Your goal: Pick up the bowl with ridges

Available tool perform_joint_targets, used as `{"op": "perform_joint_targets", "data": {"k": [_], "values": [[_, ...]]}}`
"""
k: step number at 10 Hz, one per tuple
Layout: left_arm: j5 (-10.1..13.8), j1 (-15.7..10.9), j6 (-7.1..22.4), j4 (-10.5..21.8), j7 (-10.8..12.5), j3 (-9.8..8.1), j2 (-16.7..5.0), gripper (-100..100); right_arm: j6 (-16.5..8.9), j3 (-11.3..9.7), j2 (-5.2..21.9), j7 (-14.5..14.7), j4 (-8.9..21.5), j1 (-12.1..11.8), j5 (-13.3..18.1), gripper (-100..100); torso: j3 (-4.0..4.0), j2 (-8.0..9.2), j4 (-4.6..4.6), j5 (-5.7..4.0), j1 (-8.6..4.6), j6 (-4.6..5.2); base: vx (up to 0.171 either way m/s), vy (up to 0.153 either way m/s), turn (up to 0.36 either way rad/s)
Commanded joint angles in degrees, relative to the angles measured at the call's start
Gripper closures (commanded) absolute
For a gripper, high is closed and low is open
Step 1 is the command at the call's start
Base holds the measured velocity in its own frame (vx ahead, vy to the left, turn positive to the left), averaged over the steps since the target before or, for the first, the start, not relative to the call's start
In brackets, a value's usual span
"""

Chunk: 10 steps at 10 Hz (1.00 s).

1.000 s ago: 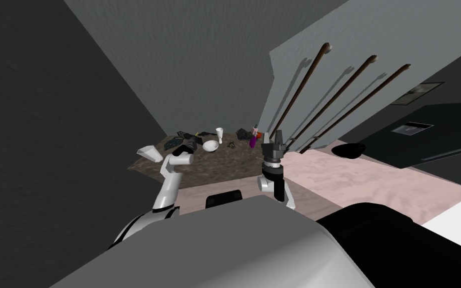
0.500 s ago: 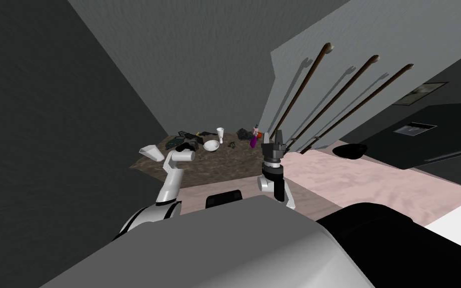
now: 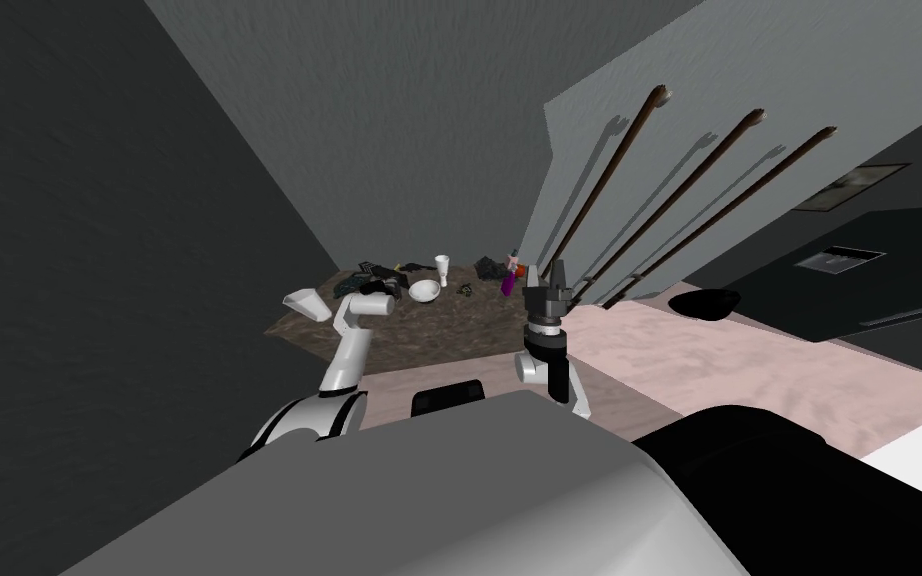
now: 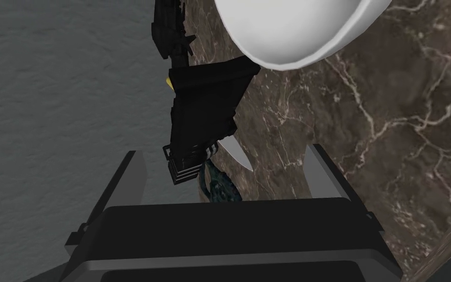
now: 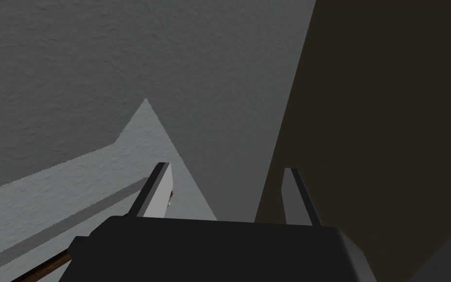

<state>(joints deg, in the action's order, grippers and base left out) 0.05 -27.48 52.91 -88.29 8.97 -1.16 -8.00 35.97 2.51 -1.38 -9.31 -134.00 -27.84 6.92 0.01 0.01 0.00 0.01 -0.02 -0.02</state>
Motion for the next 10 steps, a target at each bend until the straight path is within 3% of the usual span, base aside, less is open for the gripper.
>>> {"op": "perform_joint_targets", "data": {"k": [1,3,6,8,9,10], "values": [[0.09,-2.83,2.86,2.40,0.29,0.24,0.21,-100,0.00,0.00,0.00,0.00,0.00,0.00,0.00,0,0.00,0.00,0.00,0.00,0.00,0.00,-0.003,0.005,0.043],[0.09,-2.83,5.46,2.40,0.29,0.24,0.21,-100,0.00,0.00,0.00,0.00,0.00,0.00,0.00,0,-0.01,-0.01,0.00,0.00,-0.01,0.00,0.000,0.002,0.006],[0.17,-7.19,10.58,6.35,0.63,0.76,0.75,-100,0.00,0.00,0.00,0.00,0.00,0.00,0.00,0,-0.02,-0.03,-0.01,0.00,-0.02,0.00,0.005,-0.001,0.022],[0.17,-7.19,12.73,6.35,0.63,0.76,0.75,-100,0.00,0.00,0.00,0.00,0.00,0.00,0.00,0,-0.03,-0.04,-0.01,-0.01,-0.04,0.00,0.005,-0.003,0.004],[0.21,-9.19,15.06,8.21,0.72,1.04,1.06,-100,0.00,0.00,0.00,0.00,0.00,0.00,0.00,0,-0.02,-0.03,-0.01,-0.01,-0.03,0.00,0.012,-0.009,0.018],[0.21,-9.19,16.08,8.21,0.72,1.04,1.06,-100,0.00,0.00,0.00,0.00,0.00,0.00,0.00,0,-0.03,-0.05,-0.01,-0.01,-0.06,0.00,0.015,-0.009,0.008]]}}
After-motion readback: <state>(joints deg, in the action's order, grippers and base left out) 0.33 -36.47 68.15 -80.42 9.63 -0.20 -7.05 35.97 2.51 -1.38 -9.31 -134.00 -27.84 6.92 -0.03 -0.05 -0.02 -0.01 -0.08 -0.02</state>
